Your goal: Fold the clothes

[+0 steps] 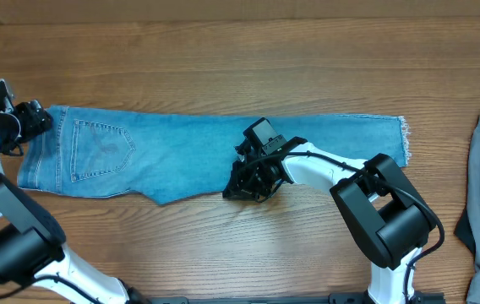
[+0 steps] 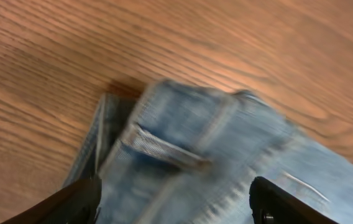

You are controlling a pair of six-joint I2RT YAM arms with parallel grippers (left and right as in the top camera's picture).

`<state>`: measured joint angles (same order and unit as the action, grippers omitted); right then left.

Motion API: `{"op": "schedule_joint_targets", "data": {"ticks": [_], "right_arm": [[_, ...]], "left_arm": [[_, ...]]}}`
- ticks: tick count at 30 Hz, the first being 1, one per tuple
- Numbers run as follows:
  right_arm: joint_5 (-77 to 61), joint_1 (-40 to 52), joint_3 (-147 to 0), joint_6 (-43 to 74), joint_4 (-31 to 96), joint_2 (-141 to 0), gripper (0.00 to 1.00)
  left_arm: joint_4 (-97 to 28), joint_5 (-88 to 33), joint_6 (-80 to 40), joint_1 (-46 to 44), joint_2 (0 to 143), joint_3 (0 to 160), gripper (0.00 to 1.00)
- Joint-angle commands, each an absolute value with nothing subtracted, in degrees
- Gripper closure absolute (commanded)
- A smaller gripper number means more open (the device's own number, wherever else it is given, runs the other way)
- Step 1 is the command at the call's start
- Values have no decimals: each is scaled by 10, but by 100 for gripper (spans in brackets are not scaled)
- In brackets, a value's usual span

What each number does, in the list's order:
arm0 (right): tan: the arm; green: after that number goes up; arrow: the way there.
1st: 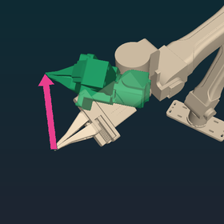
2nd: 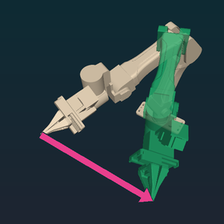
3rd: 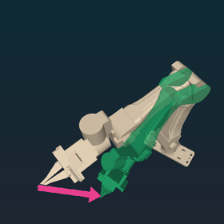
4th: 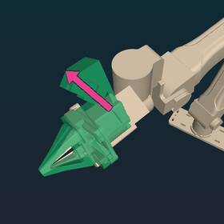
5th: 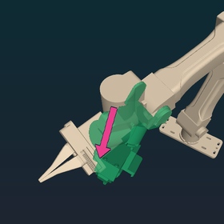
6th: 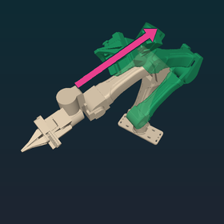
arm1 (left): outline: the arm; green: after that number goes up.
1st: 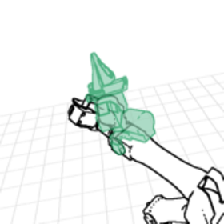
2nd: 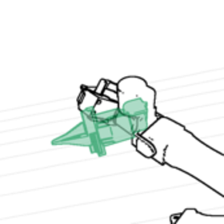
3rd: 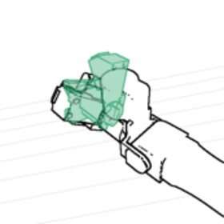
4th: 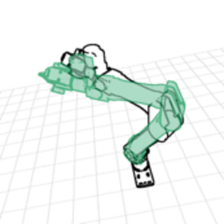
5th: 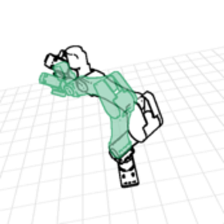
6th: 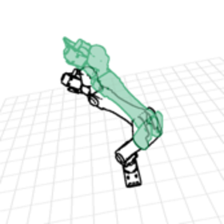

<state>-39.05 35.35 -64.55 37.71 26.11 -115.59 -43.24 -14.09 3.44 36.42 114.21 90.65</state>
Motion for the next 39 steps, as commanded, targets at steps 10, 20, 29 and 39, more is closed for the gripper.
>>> {"op": "schedule_joint_targets", "data": {"ticks": [10, 20, 29, 39], "right_arm": [[-380, 352, -648, 383, 264, -1161, 85], [-380, 352, -648, 383, 267, -1161, 85], [-369, 346, -648, 410, 273, -1161, 85], [-369, 346, -648, 410, 273, -1161, 77]], "left_arm": [[-385, -192, 44, 385, 1204, 912, 38], [-439, -241, 68, 410, 1239, 937, 96], [-542, -226, 55, 473, 1209, 1043, 96], [-573, -206, 47, 475, 1215, 989, 46]]}}
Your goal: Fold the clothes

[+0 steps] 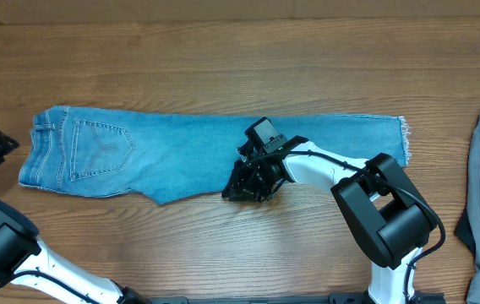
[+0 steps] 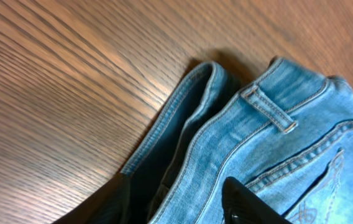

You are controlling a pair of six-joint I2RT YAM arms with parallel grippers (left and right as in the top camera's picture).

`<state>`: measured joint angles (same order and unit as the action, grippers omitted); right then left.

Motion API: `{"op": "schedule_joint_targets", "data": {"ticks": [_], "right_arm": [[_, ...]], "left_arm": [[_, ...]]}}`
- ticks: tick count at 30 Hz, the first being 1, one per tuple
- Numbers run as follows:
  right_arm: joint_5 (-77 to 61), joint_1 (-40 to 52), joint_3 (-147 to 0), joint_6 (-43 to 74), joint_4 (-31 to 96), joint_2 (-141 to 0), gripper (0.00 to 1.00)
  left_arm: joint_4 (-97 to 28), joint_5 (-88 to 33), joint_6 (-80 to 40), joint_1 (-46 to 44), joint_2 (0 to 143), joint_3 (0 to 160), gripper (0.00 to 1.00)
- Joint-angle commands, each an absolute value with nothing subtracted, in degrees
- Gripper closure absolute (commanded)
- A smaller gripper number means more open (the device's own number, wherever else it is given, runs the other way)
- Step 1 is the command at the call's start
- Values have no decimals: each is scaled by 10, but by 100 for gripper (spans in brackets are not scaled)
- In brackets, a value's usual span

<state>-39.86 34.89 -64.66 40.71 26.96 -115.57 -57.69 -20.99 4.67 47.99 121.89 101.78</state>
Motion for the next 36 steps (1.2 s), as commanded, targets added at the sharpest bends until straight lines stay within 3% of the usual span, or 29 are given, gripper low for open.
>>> {"op": "schedule_joint_targets", "data": {"ticks": [1, 6, 10, 17, 24, 29, 36], "right_arm": [[-369, 346, -648, 410, 273, -1161, 77], [-369, 346, -648, 410, 273, -1161, 77], [-369, 340, -648, 410, 275, -1161, 77], [-371, 284, -649, 409, 327, -1161, 80], [-378, 254, -649, 388, 351, -1160, 78], [-378, 254, -650, 388, 350, -1160, 77], [-376, 238, -650, 388, 359, -1157, 73]], "left_arm": [[-565, -209, 47, 475, 1215, 977, 46], [-552, -295, 64, 475, 1215, 930, 64], [-574, -266, 69, 477, 1215, 915, 96], [-615, -190, 4, 512, 1213, 921, 96], [-655, -283, 8, 571, 1193, 945, 96], [-677, -209, -33, 588, 1180, 948, 96], [-706, -170, -60, 589, 1180, 949, 79]]}}
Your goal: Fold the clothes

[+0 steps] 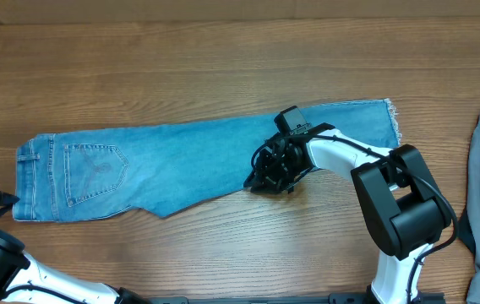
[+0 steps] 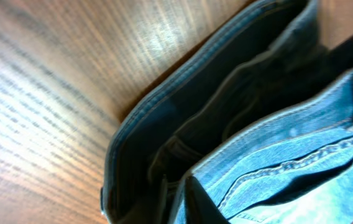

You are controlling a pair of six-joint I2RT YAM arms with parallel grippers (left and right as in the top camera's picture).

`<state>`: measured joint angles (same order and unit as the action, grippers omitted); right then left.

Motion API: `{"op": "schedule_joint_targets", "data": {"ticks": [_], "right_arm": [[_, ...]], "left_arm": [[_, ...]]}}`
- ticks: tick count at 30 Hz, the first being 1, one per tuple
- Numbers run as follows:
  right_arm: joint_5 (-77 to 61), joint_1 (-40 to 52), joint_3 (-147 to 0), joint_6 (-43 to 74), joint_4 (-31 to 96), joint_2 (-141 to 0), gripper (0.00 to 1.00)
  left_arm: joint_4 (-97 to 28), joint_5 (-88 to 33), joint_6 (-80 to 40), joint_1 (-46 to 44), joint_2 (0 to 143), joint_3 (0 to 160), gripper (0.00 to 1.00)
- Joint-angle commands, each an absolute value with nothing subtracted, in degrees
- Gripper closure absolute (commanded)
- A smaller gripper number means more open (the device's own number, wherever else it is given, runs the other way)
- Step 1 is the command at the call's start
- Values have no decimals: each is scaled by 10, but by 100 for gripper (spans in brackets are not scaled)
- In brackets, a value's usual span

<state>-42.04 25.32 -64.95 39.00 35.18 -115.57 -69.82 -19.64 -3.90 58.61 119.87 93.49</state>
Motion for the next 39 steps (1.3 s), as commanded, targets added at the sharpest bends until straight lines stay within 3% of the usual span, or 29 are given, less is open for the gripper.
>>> {"op": "schedule_joint_targets", "data": {"ticks": [1, 9, 13, 20, 28, 32, 37, 39], "right_arm": [[-376, 234, -650, 387, 363, -1156, 73], [-349, 204, -658, 338, 378, -1100, 72], [-350, 196, -678, 319, 383, -1068, 72], [-361, 196, -686, 319, 388, -1066, 73], [-361, 196, -686, 314, 396, -1066, 73], [-352, 193, -686, 310, 398, -1066, 73], [-305, 152, -688, 283, 383, -1066, 73], [-279, 126, -688, 275, 376, -1066, 83]], "left_arm": [[-712, -170, -62, 591, 1180, 954, 78], [-748, -317, 8, 568, 1149, 1018, 83], [-731, -256, 6, 516, 1137, 1015, 96], [-660, -91, -68, 442, 1157, 907, 96], [-601, 45, -171, 500, 1169, 782, 96], [-612, 21, -171, 545, 1169, 801, 96], [-634, -137, -90, 556, 1169, 867, 94], [-648, -182, -63, 545, 1169, 894, 94]]}}
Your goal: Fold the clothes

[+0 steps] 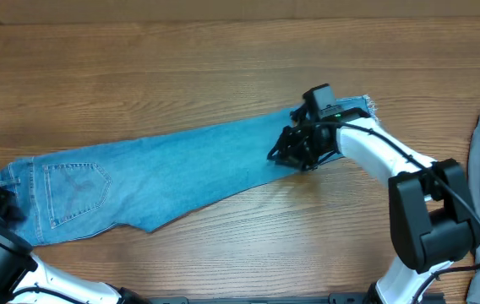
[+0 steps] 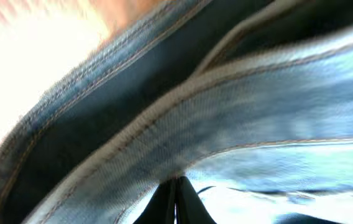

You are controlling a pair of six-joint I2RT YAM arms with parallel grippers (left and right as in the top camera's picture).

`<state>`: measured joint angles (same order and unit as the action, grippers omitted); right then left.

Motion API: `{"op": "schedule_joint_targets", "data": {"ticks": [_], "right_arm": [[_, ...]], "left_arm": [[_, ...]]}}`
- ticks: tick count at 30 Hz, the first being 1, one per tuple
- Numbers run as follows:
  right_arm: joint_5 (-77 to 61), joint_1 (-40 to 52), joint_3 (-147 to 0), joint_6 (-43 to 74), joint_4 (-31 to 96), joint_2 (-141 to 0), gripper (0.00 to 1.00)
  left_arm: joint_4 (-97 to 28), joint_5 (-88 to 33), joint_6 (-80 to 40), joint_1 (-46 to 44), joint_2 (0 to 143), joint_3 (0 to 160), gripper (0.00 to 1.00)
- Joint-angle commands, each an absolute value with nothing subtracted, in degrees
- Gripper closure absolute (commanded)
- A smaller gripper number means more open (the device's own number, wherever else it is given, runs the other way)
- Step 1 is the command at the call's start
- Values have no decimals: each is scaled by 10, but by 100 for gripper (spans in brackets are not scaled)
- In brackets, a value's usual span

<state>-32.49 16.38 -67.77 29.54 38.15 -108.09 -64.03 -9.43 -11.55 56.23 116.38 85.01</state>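
Blue jeans (image 1: 181, 169) lie slanted across the table in the overhead view, with the waist and back pocket at the lower left and the frayed hem (image 1: 365, 105) at the upper right. At the far left edge my left gripper sits on the waistband. The left wrist view shows its fingers (image 2: 176, 190) pressed together on the denim waistband (image 2: 226, 93), blurred and very close. My right gripper (image 1: 299, 152) is down on the leg's lower edge near the hem, shut on the cloth.
A grey garment lies at the table's right edge. The wooden table (image 1: 223, 59) stretches bare behind the jeans. The right arm's base (image 1: 426, 236) stands at the front right.
The jeans slant more steeply: the waist has dropped towards the lower left and the hem has shifted up and left. My right gripper has moved up and right with the leg. The left fingers now pinch the waistband.
The jeans lay level, my left gripper open at the waist's top corner and my right on the leg's lower edge. Then the left gripper was at the waistband's outer edge. Then the waist end had dropped and the right gripper was further right. Now the slant is steeper.
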Motion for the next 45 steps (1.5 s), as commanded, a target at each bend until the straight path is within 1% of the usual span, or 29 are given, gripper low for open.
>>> {"op": "schedule_joint_targets", "data": {"ticks": [1, 2, 5, 9, 11, 13, 18, 19, 20, 23, 26, 28, 32, 36, 38, 41, 45], "right_arm": [[-256, 110, -688, 275, 376, -1066, 90], [-232, 95, -688, 275, 376, -1066, 93], [-171, 49, -688, 269, 372, -1066, 93], [-163, -14, -687, 263, 337, -1067, 93], [-163, -37, -687, 263, 320, -1070, 93], [-163, -51, -687, 263, 306, -1077, 92], [-155, -57, -686, 263, 281, -1125, 92], [-145, -57, -686, 263, 285, -1136, 92], [-126, -57, -686, 263, 296, -1147, 96], [-38, -62, -686, 275, 344, -1159, 96], [69, -80, -687, 341, 417, -1155, 96], [96, -102, -687, 390, 461, -1155, 96], [88, -147, -687, 407, 509, -1154, 96], [16, -158, -689, 316, 494, -1138, 96], [-6, -158, -695, 290, 496, -1124, 96], [-34, -157, -710, 271, 505, -1093, 96], [-71, -158, -737, 252, 525, -1047, 95]], "left_arm": [[-656, -209, -48, 535, 1168, 907, 94], [-661, -231, -31, 525, 1168, 917, 93], [-672, -266, 12, 481, 1166, 935, 93], [-686, -265, 42, 412, 1162, 947, 92], [-688, -255, 43, 380, 1162, 947, 91], [-690, -238, 43, 351, 1162, 947, 93], [-699, -186, 43, 298, 1162, 947, 93], [-702, -175, 43, 290, 1162, 947, 93], [-706, -168, 43, 284, 1162, 947, 92], [-717, -163, 43, 277, 1162, 947, 88], [-727, -163, 43, 277, 1162, 947, 85], [-729, -163, 43, 277, 1162, 947, 85], [-728, -163, 43, 276, 1162, 947, 85], [-722, -154, 43, 270, 1162, 944, 91], [-717, -137, 43, 263, 1162, 933, 94], [-688, -128, 39, 254, 1162, 892, 96], [-630, -117, -9, 251, 1162, 803, 96]]}}
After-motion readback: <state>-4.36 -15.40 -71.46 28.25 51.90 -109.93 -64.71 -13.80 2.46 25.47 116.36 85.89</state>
